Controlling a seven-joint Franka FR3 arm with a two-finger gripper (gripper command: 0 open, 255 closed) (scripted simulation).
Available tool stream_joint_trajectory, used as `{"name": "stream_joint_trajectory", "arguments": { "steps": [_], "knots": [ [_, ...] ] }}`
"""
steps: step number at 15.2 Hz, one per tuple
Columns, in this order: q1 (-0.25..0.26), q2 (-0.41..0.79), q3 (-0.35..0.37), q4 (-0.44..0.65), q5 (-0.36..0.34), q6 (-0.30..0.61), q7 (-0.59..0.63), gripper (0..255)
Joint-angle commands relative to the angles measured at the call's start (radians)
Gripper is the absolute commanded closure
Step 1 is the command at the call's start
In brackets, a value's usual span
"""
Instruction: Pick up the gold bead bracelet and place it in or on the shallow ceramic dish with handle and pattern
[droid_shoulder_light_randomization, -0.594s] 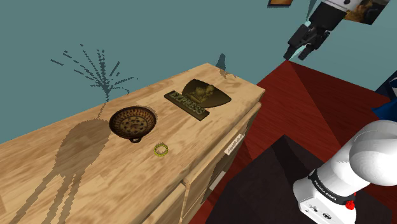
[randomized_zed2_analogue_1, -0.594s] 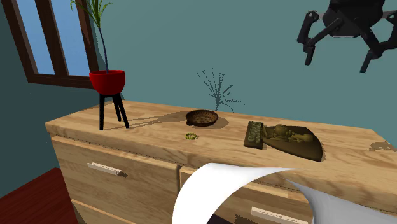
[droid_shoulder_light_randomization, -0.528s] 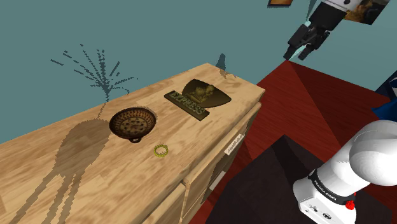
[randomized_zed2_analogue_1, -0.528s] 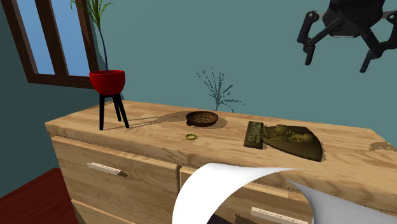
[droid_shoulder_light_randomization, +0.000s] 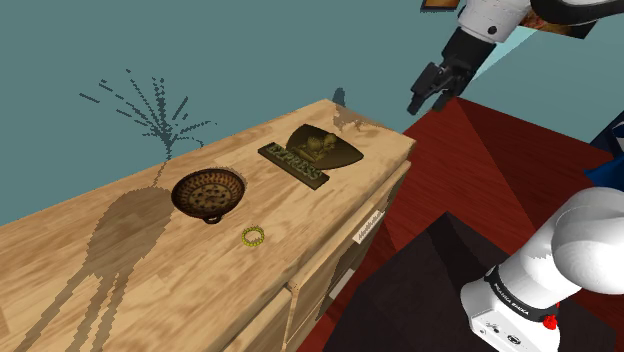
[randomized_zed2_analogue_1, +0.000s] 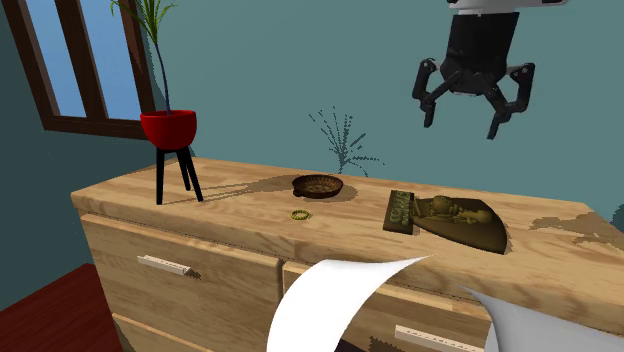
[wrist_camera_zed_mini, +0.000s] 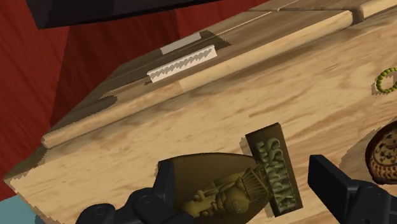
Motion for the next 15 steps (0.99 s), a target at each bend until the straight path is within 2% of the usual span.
{"name": "stream_joint_trajectory", "arguments": {
  "steps": [1, 9, 15],
  "knots": [
    [0.017, 0.026, 0.034, -0.025, 0.016, 0.052, 0.024, 0],
    [0.072, 0.204, 0.173, -0.031, 0.056, 0.236, 0.124, 0],
    [0.094, 0.377, 0.279, 0.011, 0.044, 0.366, 0.214, 0]
  ]
}}
